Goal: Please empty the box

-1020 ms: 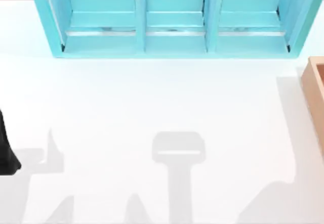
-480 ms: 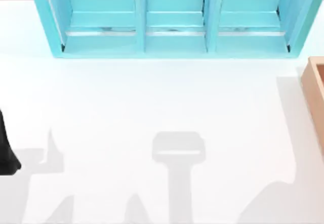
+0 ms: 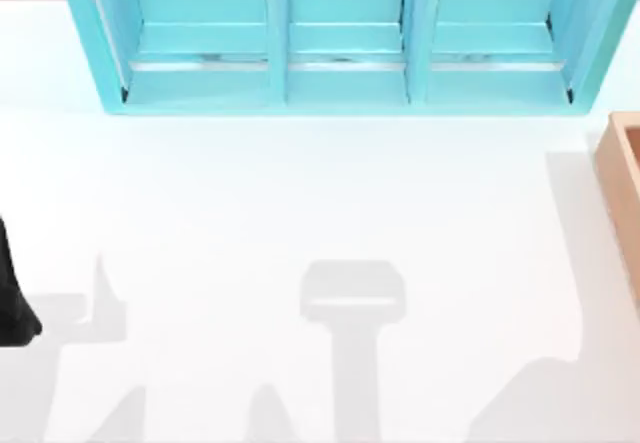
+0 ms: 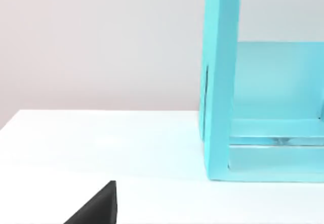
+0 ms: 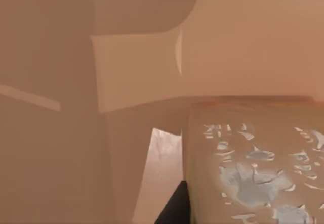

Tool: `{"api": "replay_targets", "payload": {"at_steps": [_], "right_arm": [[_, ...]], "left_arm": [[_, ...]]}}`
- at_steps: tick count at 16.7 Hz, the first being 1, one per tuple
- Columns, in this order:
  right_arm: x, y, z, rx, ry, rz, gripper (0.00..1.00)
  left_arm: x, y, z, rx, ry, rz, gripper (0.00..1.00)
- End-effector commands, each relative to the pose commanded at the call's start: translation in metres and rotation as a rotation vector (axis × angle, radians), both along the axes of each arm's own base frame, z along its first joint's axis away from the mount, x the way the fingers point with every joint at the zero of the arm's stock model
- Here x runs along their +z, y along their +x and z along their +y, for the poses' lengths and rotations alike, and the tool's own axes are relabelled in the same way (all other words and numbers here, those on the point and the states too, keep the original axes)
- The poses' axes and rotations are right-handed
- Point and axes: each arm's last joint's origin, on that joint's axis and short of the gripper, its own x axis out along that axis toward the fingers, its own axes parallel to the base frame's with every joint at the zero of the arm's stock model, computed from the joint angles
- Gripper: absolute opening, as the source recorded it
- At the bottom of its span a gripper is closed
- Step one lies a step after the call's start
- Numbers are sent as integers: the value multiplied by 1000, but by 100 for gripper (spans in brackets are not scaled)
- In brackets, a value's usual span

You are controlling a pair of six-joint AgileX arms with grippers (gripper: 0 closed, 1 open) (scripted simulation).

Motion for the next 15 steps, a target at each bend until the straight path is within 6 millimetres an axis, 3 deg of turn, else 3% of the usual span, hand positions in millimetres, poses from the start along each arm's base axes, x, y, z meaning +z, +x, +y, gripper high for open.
{"api": "replay_targets", "payload": {"at_steps": [3, 11, 15], "right_arm": [[22, 5, -2, 1, 1, 1, 0], [115, 2, 0, 3, 2, 6, 0], [127, -1, 1, 3, 0, -1, 0]], "left_arm": [[0, 0, 0, 0, 0, 0, 100], [0, 0, 0, 0, 0, 0, 100], [0, 0, 0, 0, 0, 0, 100]]}}
